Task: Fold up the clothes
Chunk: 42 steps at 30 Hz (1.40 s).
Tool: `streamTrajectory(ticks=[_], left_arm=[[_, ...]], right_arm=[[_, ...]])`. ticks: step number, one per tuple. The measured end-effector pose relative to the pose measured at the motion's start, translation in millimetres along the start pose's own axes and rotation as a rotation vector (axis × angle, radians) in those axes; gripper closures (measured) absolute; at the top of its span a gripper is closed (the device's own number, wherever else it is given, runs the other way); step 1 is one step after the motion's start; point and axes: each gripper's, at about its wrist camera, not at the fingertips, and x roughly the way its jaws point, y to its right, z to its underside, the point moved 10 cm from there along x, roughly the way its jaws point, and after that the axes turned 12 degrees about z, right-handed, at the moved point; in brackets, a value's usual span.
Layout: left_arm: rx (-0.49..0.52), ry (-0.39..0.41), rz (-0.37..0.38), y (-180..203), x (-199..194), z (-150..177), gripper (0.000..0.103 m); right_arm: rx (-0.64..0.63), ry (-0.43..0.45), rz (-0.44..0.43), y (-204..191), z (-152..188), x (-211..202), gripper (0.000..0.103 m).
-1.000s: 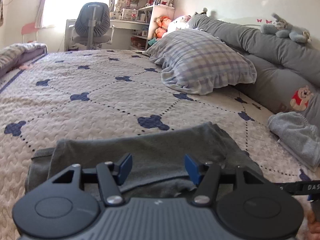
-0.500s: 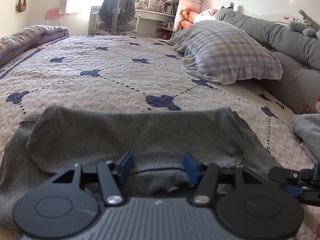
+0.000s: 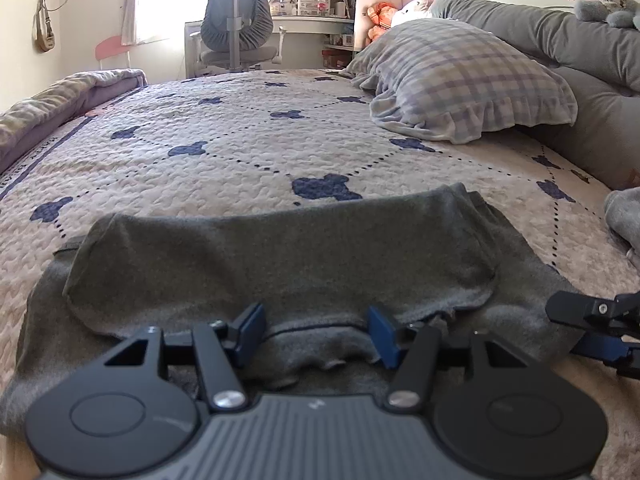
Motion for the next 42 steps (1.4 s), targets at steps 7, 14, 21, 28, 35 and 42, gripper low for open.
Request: streamTrajectory(ticks=[7, 14, 21, 28, 35, 42], left_arm=[[0.024, -0.023, -0.041, 8, -9, 7, 0.043], [-0.049, -0.053, 0.016, 2, -27, 9, 0.041], [-0.056, 0.024, -0.027, -70, -64, -15, 0.030], [-0.113, 0.027, -0.096, -136, -49, -44, 0.038], [-0.186, 0.006, -0.064, -148, -29, -35, 0.097], [-0.319, 0.041, -0.031, -149, -49, -32, 0.098]], right_arm=[[-0.037, 0.002, 0.019, 0, 5, -5, 0.053], [-0.062, 0.008, 0.044, 3, 3, -8, 0.053], [-0.316, 0.229, 0.199, -18, -40, -37, 0.048], [-0.303, 0.130, 0.115, -59, -55, 8, 0.048], [-0.436, 0.053, 0.133, -85, -44, 51, 0.077], [-0.466, 0.052, 0.099, -84, -43, 48, 0.100]])
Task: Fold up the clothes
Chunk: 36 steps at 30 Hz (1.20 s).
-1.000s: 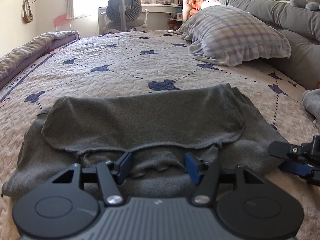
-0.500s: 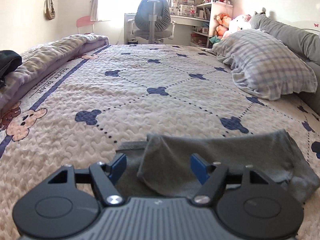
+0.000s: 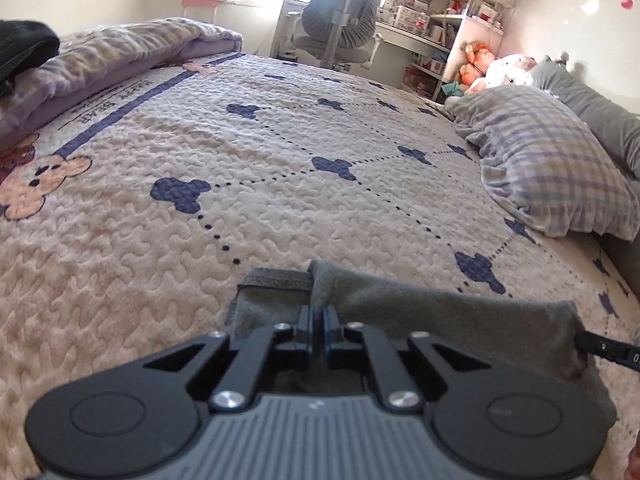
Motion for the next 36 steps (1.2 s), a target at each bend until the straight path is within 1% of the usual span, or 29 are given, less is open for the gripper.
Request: streamTrajectory(ticks=[1, 3, 6, 7, 10, 12, 13, 14, 15, 16, 17, 18, 19, 21, 22, 24, 25, 26, 27, 28, 30, 31, 32, 33, 34, 35, 36], left_arm=[[0.000, -0.012, -0.006, 1, 1, 4, 0.098], [0.003, -0.041, -0.029, -2, 7, 13, 0.098], [0.000, -0.041, -0.044, -10, 11, 18, 0.098], [0.014, -0.041, -0.048, -9, 11, 18, 0.098], [0.060, -0.049, -0.055, -7, 12, 13, 0.094], [0.074, -0.052, -0.044, -7, 7, 10, 0.091], [0.088, -0.049, -0.043, -7, 2, 7, 0.090], [0.112, -0.042, -0.054, -8, -4, 4, 0.084], [0.141, -0.032, -0.071, -9, -10, 0, 0.081], [0.164, -0.020, -0.083, -10, -15, -4, 0.081], [0.180, -0.005, -0.089, -12, -20, -9, 0.081], [0.193, 0.013, -0.084, -12, -23, -15, 0.082], [0.198, 0.031, -0.058, -11, -24, -23, 0.082], [0.175, 0.060, 0.039, -2, -21, -38, 0.082], [0.174, 0.064, 0.083, 7, -17, -42, 0.083], [0.203, 0.054, 0.155, 29, -3, -45, 0.083], [0.222, 0.039, 0.175, 40, 5, -44, 0.083], [0.240, 0.015, 0.180, 47, 15, -39, 0.083], [0.248, -0.016, 0.178, 51, 25, -32, 0.085], [0.255, -0.054, 0.161, 51, 37, -23, 0.088], [0.267, -0.118, 0.098, 42, 54, -6, 0.094], [0.256, -0.119, 0.091, 35, 57, -1, 0.094], [0.233, -0.102, 0.105, 29, 57, 1, 0.095], [0.205, -0.090, 0.115, 22, 54, 2, 0.100], [0.178, -0.083, 0.117, 16, 52, 2, 0.100], [0.166, -0.079, 0.118, 12, 50, 2, 0.100], [0.170, -0.078, 0.117, 9, 49, 2, 0.100]], right_arm=[[0.028, -0.003, -0.011, 4, -2, -3, 0.100], [0.054, -0.026, 0.002, 11, -2, -2, 0.100], [-0.009, -0.078, 0.064, 19, 11, 16, 0.101], [-0.030, -0.079, 0.069, 18, 13, 19, 0.101], [-0.127, -0.037, 0.083, 4, 8, 17, 0.100], [-0.155, -0.039, 0.076, 2, 6, 18, 0.099], [-0.153, -0.044, 0.062, 3, 4, 16, 0.096], [-0.151, -0.045, 0.049, 5, 2, 14, 0.087], [-0.148, -0.034, 0.047, 8, -1, 10, 0.081], [-0.146, -0.010, 0.054, 12, -6, 5, 0.074], [-0.145, 0.014, 0.062, 16, -11, 0, 0.070], [-0.142, 0.037, 0.067, 19, -17, -4, 0.070], [-0.140, 0.056, 0.064, 20, -23, -7, 0.070], [-0.134, 0.088, 0.031, 14, -35, -10, 0.069], [-0.138, 0.091, 0.011, 7, -38, -8, 0.069], [-0.171, 0.080, -0.015, -12, -36, 2, 0.069], [-0.187, 0.074, -0.028, -21, -34, 7, 0.070], [-0.204, 0.068, -0.041, -31, -33, 12, 0.072], [-0.220, 0.058, -0.051, -40, -30, 17, 0.074], [-0.236, 0.038, -0.048, -46, -25, 24, 0.078], [-0.279, 0.009, -0.020, -49, -14, 38, 0.081], [-0.303, 0.004, -0.003, -49, -10, 44, 0.085], [-0.321, 0.015, 0.001, -47, -7, 46, 0.087], [-0.329, 0.025, -0.004, -44, -6, 46, 0.088], [-0.336, 0.029, -0.006, -40, -5, 45, 0.090], [-0.342, 0.033, -0.007, -36, -4, 44, 0.096], [-0.349, 0.037, -0.009, -32, -3, 43, 0.099]])
